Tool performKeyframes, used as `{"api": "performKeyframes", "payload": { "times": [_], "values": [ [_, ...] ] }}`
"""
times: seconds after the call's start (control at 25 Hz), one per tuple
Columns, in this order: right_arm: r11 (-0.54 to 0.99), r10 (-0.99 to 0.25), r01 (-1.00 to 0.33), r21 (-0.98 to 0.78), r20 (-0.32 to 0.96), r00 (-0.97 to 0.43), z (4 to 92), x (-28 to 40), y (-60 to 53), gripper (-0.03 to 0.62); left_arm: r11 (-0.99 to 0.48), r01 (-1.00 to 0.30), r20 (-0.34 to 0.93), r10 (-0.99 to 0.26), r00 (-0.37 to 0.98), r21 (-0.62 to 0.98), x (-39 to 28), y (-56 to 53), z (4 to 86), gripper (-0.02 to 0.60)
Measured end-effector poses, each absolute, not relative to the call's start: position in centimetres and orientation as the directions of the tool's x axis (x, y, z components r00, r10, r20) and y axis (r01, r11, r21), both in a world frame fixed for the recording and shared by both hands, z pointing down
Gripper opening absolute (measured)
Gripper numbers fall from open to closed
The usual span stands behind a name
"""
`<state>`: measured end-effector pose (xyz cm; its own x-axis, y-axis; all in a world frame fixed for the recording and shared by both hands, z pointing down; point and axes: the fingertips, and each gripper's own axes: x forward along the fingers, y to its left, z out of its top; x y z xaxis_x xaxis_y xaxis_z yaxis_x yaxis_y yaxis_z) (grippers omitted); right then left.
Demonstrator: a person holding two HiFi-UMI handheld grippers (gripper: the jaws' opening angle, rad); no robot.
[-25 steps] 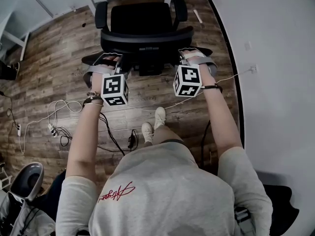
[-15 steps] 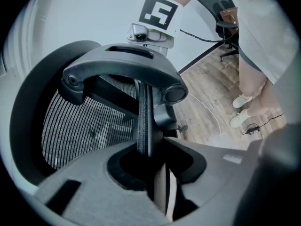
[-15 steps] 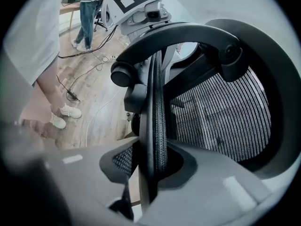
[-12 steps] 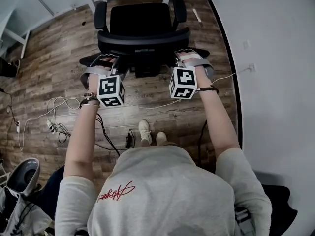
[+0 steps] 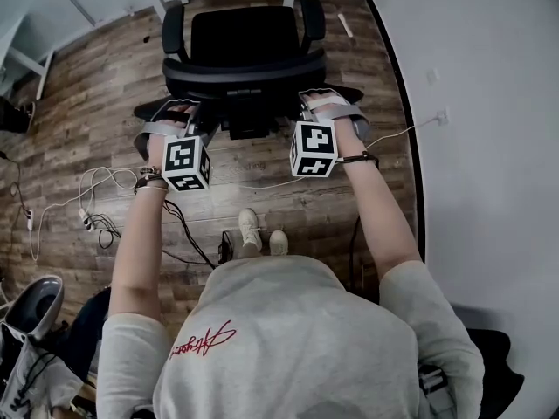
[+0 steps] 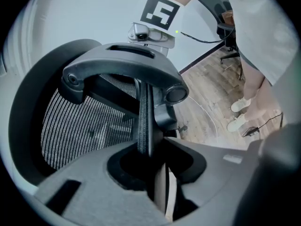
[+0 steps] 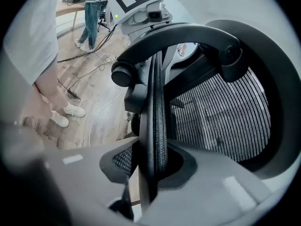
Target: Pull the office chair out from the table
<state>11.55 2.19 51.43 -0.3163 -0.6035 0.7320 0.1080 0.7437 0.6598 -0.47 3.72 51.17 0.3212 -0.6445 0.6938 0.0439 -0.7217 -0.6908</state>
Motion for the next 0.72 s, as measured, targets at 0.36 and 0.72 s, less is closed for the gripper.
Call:
{"api": "performKeyframes", "payload": {
  "times": [0.36, 0.72],
  "values": [
    [0.738, -0.606, 0.115, 0.665, 0.728, -0.321, 51.3, 12.4, 4.0, 0.091, -0.718, 0.04, 0.69, -0.65, 0.316, -0.695, 0.4, 5.6, 51.1, 0.107],
    [0.738, -0.603, 0.121, 0.664, 0.729, -0.325, 51.5, 13.1, 4.9, 0.091, -0.729, 0.028, 0.699, -0.644, 0.311, -0.684, 1.1, 6.6, 51.3, 0.107]
  ]
}}
